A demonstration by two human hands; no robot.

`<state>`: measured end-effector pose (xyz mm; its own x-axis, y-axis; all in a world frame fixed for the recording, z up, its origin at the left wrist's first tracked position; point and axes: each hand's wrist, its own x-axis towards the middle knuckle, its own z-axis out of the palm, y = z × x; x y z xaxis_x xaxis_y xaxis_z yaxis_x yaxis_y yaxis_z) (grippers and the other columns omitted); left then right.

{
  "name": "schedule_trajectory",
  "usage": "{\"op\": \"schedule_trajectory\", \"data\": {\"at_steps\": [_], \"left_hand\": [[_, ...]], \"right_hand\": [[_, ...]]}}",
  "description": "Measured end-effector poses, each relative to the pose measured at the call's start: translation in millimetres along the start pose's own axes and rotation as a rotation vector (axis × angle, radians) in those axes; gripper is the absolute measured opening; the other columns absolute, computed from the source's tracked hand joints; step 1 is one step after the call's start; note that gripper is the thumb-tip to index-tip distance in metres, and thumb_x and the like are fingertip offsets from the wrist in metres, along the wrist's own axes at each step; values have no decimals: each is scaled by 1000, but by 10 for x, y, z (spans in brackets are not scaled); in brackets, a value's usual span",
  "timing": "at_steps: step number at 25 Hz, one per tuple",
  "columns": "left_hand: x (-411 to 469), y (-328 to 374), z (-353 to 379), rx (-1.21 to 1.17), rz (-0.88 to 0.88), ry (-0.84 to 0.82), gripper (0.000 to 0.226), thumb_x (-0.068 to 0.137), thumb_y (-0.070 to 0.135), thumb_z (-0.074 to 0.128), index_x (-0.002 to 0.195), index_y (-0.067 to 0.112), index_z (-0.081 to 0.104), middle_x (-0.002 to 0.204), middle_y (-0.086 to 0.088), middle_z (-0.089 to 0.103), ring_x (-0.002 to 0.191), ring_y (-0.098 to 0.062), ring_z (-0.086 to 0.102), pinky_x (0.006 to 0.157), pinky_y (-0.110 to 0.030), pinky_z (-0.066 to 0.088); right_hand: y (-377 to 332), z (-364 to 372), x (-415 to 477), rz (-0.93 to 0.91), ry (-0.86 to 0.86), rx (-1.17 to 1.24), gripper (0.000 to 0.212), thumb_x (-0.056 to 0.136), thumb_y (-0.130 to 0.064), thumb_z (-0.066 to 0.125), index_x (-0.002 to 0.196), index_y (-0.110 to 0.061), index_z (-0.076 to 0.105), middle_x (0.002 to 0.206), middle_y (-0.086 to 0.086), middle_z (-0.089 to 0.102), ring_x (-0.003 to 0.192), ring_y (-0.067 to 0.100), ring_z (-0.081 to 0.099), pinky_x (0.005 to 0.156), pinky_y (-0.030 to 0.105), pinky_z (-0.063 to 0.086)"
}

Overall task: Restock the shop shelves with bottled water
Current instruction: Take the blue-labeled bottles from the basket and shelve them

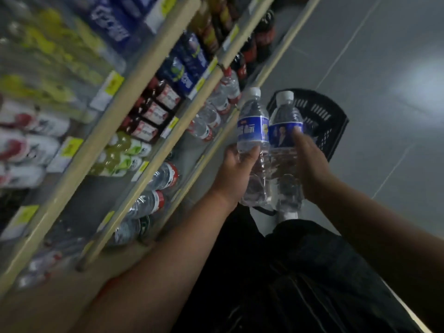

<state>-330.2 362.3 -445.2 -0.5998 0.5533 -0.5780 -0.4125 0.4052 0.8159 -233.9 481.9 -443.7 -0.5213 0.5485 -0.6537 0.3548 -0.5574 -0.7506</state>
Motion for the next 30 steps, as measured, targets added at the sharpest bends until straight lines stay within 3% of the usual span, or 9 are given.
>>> {"op": "schedule_trajectory", "data": {"at_steps": [6,9,12,15,18,20,23,26,30], "left_hand": [[-1216,49,-484,-253,34,221,44,75,29,71,114,17,56,89,1,72,82,-17,69,78,-40,56],[-1612,-30,-799,-297,43,308,18,78,23,71,94,30,66,81,4,73,78,-12,71,75,-36,57],[-1937,-135,-1154,-325,13,423,17,88,17,65,91,33,66,81,6,74,79,-11,72,70,-30,56],[-2271,-359,-1668,-347,-50,580,20,91,35,63,109,31,57,89,10,70,76,-7,67,67,-26,48],[-2531,-775,-2237,-378,-151,670,66,85,69,51,136,28,47,120,0,66,102,-19,66,90,-40,51],[-2668,-994,-2550,-441,-143,707,66,82,72,52,132,30,52,118,-3,70,100,-23,69,93,-46,52],[-2800,-1236,-2929,-525,-131,714,39,93,50,53,119,22,60,97,-1,74,78,-8,73,65,-25,57],[-2727,-1481,-3153,-583,-107,712,16,97,30,52,107,19,57,92,1,65,57,9,64,45,-7,45],[-2308,-1857,-3384,-546,-65,768,40,85,44,69,115,19,60,96,6,71,75,9,67,68,-20,51]], "right_hand": [[-137,538,-848,-21,-308,-204,50,100,-51,36,121,-11,58,105,19,69,87,29,66,72,37,52],[-67,891,-1123,-21,-451,-301,52,98,-55,37,122,-14,58,102,14,71,79,22,70,58,29,54],[106,1350,-1339,-67,-581,-392,38,99,-47,42,120,-20,57,94,4,72,72,13,70,55,25,54],[387,1927,-1526,-33,-701,-484,26,96,-32,55,120,-23,57,103,2,71,87,16,71,71,32,56],[762,2502,-1703,-8,-777,-556,29,91,-13,63,120,-18,61,111,12,69,103,31,67,86,45,54],[995,2829,-1797,-6,-792,-555,30,85,1,66,111,-15,65,107,18,70,99,37,67,86,47,53],[1319,3252,-1861,-13,-827,-587,36,82,4,67,114,-12,63,105,17,70,96,32,66,85,43,51],[1551,3526,-1735,-12,-843,-643,32,81,-4,69,108,-21,65,97,5,74,95,27,69,86,42,51],[1854,3797,-1357,-12,-872,-664,27,73,-8,70,94,-25,68,82,-3,74,83,17,69,77,31,52]]}}
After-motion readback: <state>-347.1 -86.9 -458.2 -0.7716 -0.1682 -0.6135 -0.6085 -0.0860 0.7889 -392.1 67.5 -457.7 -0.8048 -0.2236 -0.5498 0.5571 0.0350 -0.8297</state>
